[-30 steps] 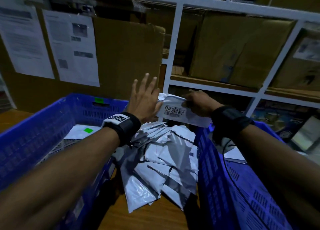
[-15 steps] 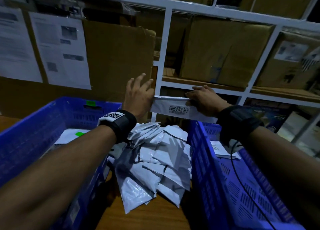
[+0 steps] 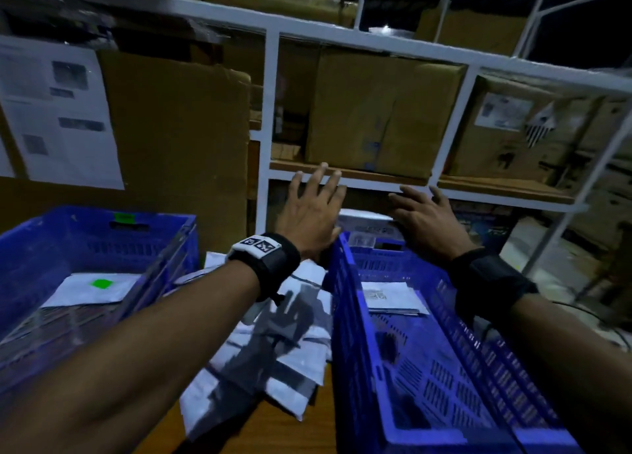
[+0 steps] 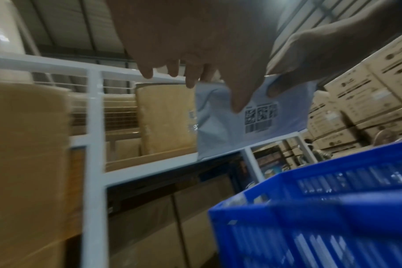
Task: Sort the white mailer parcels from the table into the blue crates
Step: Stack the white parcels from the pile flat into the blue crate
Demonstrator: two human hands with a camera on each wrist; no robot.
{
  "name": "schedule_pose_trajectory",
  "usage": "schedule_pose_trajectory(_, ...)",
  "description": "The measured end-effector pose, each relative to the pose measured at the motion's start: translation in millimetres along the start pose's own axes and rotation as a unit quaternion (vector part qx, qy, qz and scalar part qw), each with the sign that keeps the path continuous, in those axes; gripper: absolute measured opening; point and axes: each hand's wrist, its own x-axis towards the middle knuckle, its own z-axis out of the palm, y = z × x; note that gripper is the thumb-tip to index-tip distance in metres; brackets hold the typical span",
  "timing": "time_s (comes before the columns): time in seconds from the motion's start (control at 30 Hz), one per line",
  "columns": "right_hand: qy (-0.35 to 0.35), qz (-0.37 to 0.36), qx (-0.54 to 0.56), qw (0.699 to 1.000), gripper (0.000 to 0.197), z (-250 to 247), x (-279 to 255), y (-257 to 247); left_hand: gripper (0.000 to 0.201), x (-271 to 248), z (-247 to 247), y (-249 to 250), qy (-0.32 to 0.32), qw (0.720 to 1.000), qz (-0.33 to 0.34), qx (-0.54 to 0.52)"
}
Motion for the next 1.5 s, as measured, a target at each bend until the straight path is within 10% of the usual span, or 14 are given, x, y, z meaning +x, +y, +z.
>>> schedule_pose_trajectory(0.23, 0.021, -0.024, -0.004, 0.999, 0.026, 26, -40, 69, 0.025, 49, 8, 80, -0.024, 0.999, 0.018, 0.021)
schedule_pose_trajectory(0.53, -0.064, 0.006, 0.077, 0.995, 0.078, 69, -48, 105, 0.035, 85, 18, 159, -0.014, 0.999, 0.022, 0.022)
schedule_pose_trajectory(0.67, -0.051, 0.041, 0.040, 0.997, 0.043, 81, -35, 97, 0.066, 95, 28, 174, -0.017, 0.999, -0.029, 0.032)
schedule_pose_trajectory(0.9, -0.047, 0.105, 0.060, 0.992, 0.037, 99, -12, 74, 0.098, 86, 57, 204, -0.035, 0.950, -0.284, -0.124)
schedule_pose_trajectory(1.07, -0.045, 0.135, 0.061, 0.988, 0.036, 110, -2, 68, 0.120, 70, 86, 211, -0.174, 0.934, -0.270, -0.160)
schedule_pose_trajectory(1.5, 0.010, 0.089, 0.155, 0.984, 0.079, 124, -4, 54, 0.081, 63, 131, 205, -0.248, 0.879, -0.303, -0.271)
